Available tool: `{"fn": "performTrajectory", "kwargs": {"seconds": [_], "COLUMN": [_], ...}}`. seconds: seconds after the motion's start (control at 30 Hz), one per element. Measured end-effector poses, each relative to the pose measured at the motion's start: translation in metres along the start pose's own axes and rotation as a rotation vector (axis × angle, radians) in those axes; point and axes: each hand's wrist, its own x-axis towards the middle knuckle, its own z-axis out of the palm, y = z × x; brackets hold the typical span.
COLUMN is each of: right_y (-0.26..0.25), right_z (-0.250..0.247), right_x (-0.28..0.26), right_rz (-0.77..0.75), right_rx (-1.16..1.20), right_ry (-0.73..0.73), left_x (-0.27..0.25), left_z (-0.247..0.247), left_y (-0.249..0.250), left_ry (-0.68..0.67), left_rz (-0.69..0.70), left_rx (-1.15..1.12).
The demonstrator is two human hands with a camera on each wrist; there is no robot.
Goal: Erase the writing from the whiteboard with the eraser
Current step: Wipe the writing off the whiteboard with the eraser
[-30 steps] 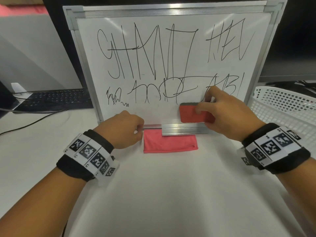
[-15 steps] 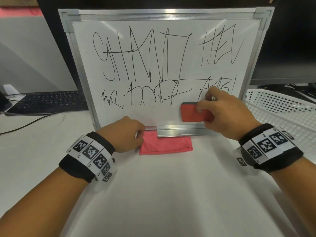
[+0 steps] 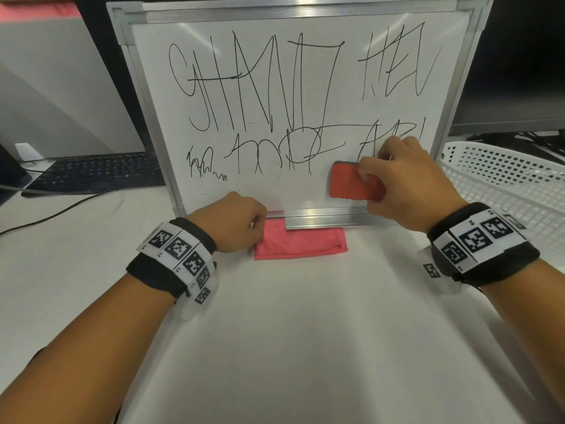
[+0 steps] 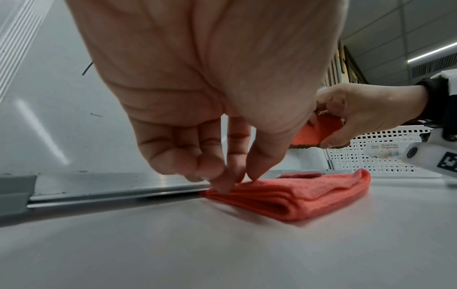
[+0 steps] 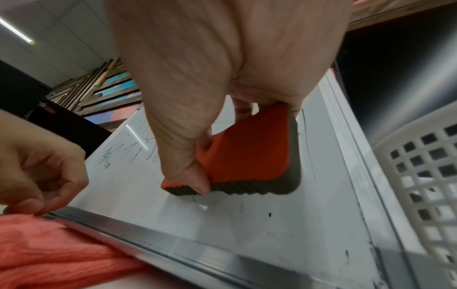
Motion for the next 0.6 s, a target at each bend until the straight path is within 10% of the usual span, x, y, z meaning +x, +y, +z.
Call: {"fn": "performTrajectory", "kwargs": {"seconds": [0.6], "right_y": [-0.013], "right_z": [-0.006], "right_x": [-0.007], "right_rz": [0.277], "right_rx": [-0.044], "right_ry": [-0.23], "left_x": [-0.002], "left_z": [-0.002], "left_y": [0.004], "left_ry": [0.004], "left_rz": [0.003], "left_rx": [-0.032]}}
